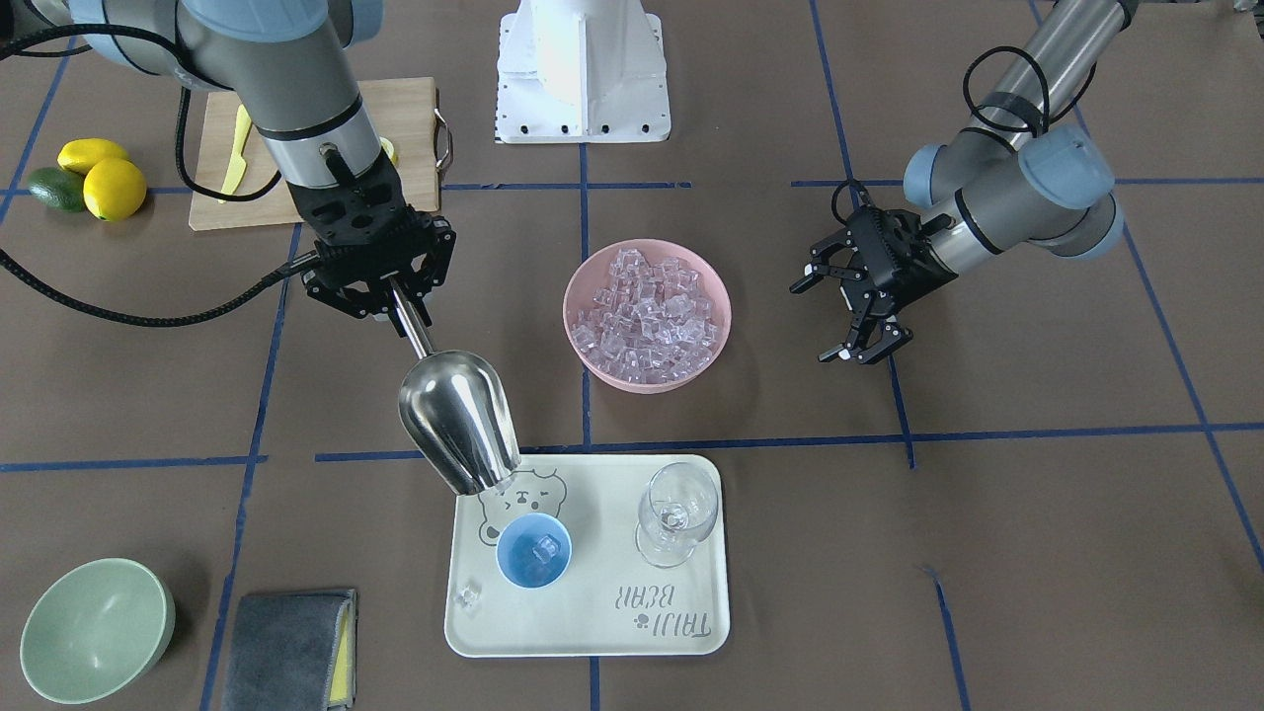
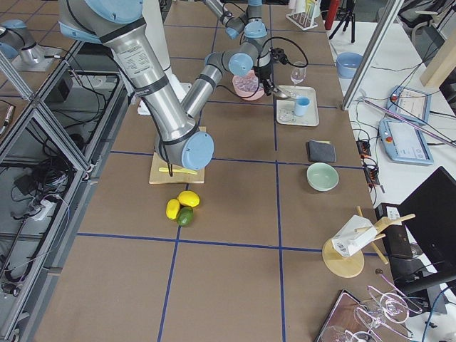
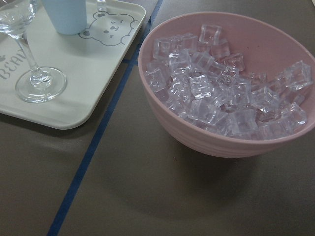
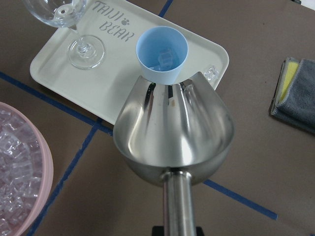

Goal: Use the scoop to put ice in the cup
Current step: 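Tilt the scoop over the light-blue cup with the right gripper to pour ice, then carry the empty scoop back and lower it onto the table with the right gripper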

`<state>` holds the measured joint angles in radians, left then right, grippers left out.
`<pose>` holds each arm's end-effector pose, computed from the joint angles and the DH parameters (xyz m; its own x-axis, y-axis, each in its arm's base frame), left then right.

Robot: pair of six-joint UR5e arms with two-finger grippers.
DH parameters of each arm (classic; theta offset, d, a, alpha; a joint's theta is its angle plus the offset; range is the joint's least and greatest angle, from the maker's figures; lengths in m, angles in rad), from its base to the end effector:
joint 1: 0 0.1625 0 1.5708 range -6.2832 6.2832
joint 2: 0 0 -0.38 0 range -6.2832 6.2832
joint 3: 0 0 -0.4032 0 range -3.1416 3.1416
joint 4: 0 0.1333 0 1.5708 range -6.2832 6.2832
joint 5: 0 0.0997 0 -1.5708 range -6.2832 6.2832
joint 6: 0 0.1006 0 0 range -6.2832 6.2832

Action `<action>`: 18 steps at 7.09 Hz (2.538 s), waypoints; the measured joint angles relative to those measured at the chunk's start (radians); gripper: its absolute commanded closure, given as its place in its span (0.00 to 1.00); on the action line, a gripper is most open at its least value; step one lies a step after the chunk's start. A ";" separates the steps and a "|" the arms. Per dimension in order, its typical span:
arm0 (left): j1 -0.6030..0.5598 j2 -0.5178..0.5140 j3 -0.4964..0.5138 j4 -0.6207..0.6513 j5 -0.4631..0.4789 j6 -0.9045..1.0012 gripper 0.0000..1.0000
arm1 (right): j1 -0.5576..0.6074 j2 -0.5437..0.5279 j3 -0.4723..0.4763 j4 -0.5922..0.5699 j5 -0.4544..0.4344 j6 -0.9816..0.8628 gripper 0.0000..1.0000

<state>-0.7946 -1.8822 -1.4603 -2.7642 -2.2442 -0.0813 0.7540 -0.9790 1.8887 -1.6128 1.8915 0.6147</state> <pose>0.3745 -0.4822 0.3594 0.1373 0.9723 -0.1891 -0.1122 0.2049 0.9723 -0.3655 -0.4826 0.1453 0.6594 -0.4444 0.6064 0.1115 0.8555 0.5057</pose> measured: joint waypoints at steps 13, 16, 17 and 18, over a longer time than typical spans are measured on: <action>-0.088 0.049 0.001 0.015 -0.002 0.002 0.00 | -0.005 -0.835 0.248 0.613 -0.240 0.454 1.00; -0.132 0.113 -0.003 0.022 -0.009 0.002 0.00 | -0.172 -0.921 0.245 0.696 -0.438 0.597 1.00; -0.139 0.122 -0.004 0.042 -0.018 0.001 0.00 | -0.251 -0.942 0.236 0.726 -0.540 0.652 1.00; -0.150 0.125 -0.006 0.092 -0.045 0.001 0.00 | -0.330 -0.955 0.217 0.761 -0.645 0.706 1.00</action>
<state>-0.9441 -1.7573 -1.4662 -2.6720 -2.2893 -0.0807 0.4236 -1.9344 2.1057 -0.8519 1.2467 1.3206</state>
